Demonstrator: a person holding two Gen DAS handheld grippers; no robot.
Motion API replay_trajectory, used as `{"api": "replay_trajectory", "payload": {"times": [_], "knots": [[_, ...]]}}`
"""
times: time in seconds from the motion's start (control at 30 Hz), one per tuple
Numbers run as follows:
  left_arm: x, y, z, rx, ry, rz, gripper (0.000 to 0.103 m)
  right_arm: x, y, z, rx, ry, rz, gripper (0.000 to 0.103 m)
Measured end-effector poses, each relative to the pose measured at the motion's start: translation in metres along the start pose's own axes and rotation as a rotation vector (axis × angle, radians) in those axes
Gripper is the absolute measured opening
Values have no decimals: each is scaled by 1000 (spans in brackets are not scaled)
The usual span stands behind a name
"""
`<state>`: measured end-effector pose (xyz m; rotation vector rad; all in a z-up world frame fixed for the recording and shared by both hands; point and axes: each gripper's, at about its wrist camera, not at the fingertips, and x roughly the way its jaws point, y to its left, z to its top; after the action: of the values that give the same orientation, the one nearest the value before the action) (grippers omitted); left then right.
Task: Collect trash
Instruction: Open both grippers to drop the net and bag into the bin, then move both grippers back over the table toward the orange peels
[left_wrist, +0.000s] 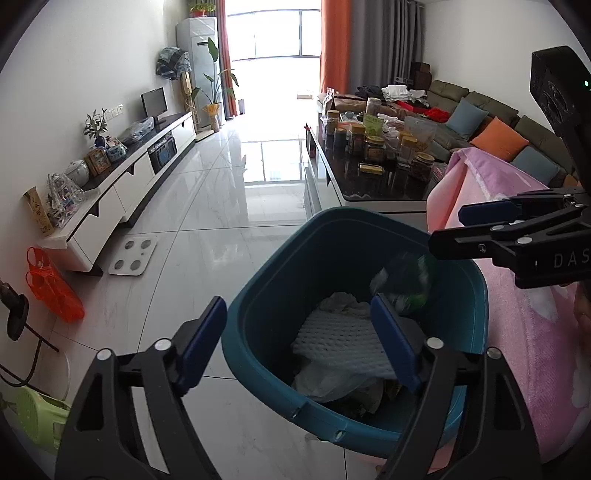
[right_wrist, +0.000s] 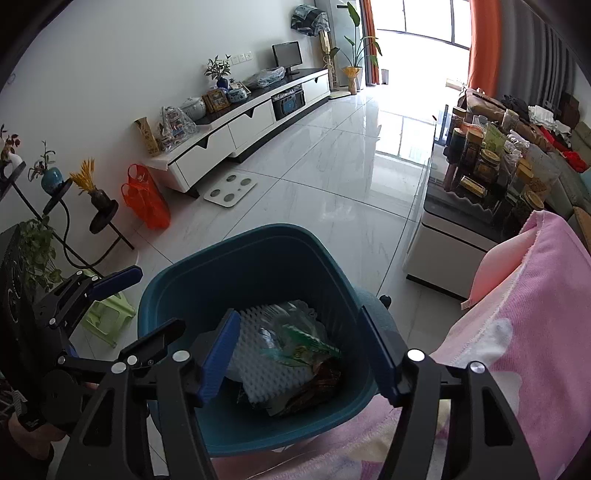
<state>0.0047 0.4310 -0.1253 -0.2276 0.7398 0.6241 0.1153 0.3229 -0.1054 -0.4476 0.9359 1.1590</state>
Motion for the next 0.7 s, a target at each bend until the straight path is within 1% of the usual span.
{"api": "replay_trajectory", "payload": {"times": [0.03, 0.1, 0.23, 0.3, 0.37, 0.43, 0.6, 0.7], "knots": [[-3, 2, 0, -8, -11, 10, 89, -1, -1, 1, 4, -5, 6, 75], [-13, 8, -1, -24, -34, 28, 96, -4, -1, 1, 11, -21, 16, 78], [-32, 17, -2, -47, -71, 60, 97, -13, 1, 3, 11, -48, 16, 79], [-43, 21, -2, -58, -86, 65, 97, -21, 3, 2, 3, -73, 4, 80], [-54, 21, 0, -67, -109, 65, 97, -32, 3, 3, -2, -98, -6, 82], [-68, 20, 3, -74, -138, 58, 97, -45, 4, 1, -10, -129, -20, 86], [-99, 8, 15, -73, -204, 28, 97, -77, -7, -10, 8, -191, -41, 88], [-118, -5, 24, -71, -242, -8, 97, -95, -15, -20, 20, -226, -72, 92]]}}
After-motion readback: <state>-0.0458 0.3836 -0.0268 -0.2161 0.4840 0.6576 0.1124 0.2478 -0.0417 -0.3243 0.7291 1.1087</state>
